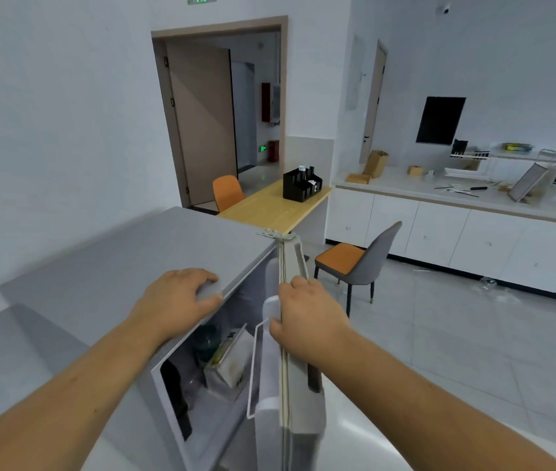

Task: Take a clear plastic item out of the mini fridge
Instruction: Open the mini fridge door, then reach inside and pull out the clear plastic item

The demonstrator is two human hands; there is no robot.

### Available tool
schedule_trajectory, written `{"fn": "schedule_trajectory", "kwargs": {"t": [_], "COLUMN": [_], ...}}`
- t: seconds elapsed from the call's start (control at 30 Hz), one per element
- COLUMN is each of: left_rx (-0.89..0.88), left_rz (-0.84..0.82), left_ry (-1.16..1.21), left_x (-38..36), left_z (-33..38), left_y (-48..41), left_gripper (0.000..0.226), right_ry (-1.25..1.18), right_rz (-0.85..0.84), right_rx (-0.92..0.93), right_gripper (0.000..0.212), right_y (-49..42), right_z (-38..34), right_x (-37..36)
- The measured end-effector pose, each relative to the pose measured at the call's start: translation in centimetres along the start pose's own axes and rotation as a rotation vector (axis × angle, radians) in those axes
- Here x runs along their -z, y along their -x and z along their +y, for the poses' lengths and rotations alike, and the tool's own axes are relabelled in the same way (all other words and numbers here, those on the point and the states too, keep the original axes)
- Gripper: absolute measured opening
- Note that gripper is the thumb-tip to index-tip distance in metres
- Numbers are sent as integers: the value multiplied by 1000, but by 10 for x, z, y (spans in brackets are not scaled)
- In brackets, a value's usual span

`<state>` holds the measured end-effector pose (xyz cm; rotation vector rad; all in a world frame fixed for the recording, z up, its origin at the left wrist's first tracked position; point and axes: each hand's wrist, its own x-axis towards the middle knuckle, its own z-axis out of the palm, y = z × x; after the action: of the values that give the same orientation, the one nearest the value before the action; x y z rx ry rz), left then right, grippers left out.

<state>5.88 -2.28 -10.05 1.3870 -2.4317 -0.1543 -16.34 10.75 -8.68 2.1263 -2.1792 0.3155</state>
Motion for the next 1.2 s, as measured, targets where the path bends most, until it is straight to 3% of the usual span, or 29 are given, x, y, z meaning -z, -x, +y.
{"fn": "schedule_trajectory", "kwargs": {"t": [0.23,0.5,0.73,1.0,1.2], "left_rx": [-66,-25,8,10,23], "left_rz": [-8,50,68,67,63], "left_ry": [-117,-38,-30,-50,-38], "left_x": [-13,-12,-17,-17,-12], "left_z": [22,20,16,17,23], "left_y": [4,4,3,3,6], "left_gripper": [59,35,38,38,38], "right_ry": [74,140,122,86,79], "right_rz": [-46,21,33,-63,-84], "right_rx": [-96,-167,-290,-376,-392], "right_gripper": [24,45,61,80,84], "right_y": [8,26,36,30,19], "right_z": [39,94,141,181,198], "right_x": [1,-7,-6,2,-3]}}
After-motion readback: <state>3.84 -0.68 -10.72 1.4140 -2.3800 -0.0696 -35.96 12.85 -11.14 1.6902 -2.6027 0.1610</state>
